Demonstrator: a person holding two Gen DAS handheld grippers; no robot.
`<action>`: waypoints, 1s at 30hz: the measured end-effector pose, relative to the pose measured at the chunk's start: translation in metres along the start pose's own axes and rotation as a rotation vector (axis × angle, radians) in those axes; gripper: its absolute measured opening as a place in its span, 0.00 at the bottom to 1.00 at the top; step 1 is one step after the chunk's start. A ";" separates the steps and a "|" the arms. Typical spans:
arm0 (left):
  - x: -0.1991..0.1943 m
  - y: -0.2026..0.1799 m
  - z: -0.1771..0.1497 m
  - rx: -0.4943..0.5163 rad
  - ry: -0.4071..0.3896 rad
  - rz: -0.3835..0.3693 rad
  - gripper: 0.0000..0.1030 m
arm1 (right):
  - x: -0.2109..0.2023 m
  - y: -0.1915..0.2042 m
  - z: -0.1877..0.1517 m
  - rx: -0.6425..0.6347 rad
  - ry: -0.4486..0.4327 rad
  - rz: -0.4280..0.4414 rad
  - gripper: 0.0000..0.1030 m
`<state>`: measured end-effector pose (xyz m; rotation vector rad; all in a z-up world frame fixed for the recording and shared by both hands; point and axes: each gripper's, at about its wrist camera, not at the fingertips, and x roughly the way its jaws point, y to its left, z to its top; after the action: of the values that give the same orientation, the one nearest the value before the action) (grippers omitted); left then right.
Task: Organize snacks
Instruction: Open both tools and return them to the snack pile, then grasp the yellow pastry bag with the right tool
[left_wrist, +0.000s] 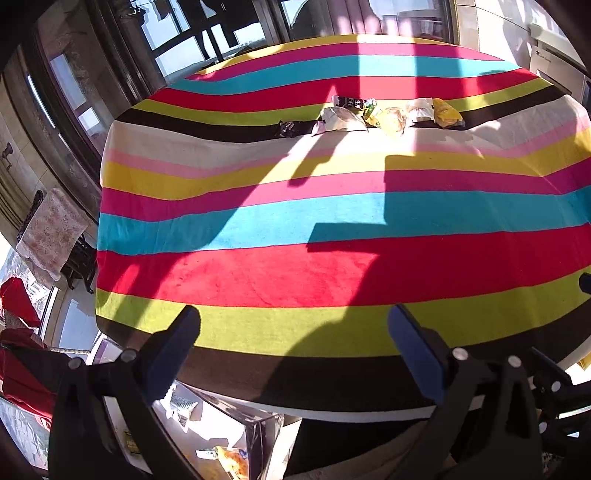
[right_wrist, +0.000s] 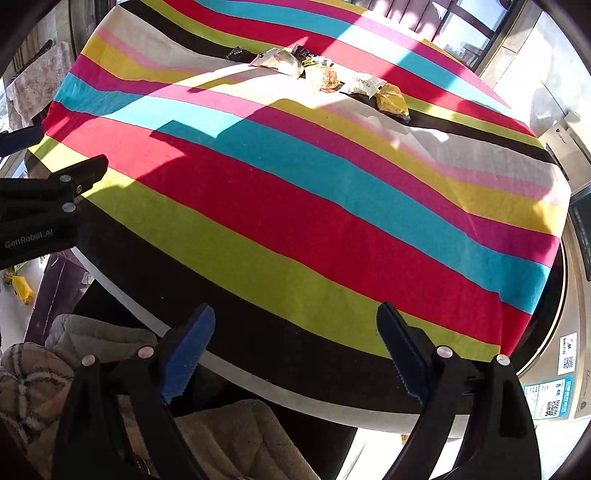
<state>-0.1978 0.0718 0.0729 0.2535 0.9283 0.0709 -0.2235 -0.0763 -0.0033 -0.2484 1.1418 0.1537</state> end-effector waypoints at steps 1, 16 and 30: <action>0.001 0.001 0.001 -0.004 -0.002 0.003 0.99 | 0.002 0.000 0.002 -0.001 0.003 -0.002 0.84; 0.079 -0.024 0.093 -0.118 -0.015 -0.317 0.99 | 0.115 -0.136 0.154 0.348 -0.219 0.060 0.84; 0.164 -0.062 0.161 -0.076 0.033 -0.347 0.99 | 0.194 -0.173 0.260 0.192 -0.209 -0.047 0.61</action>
<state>0.0260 0.0095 0.0211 0.0181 0.9881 -0.2099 0.1268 -0.1731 -0.0577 -0.0865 0.9346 0.0270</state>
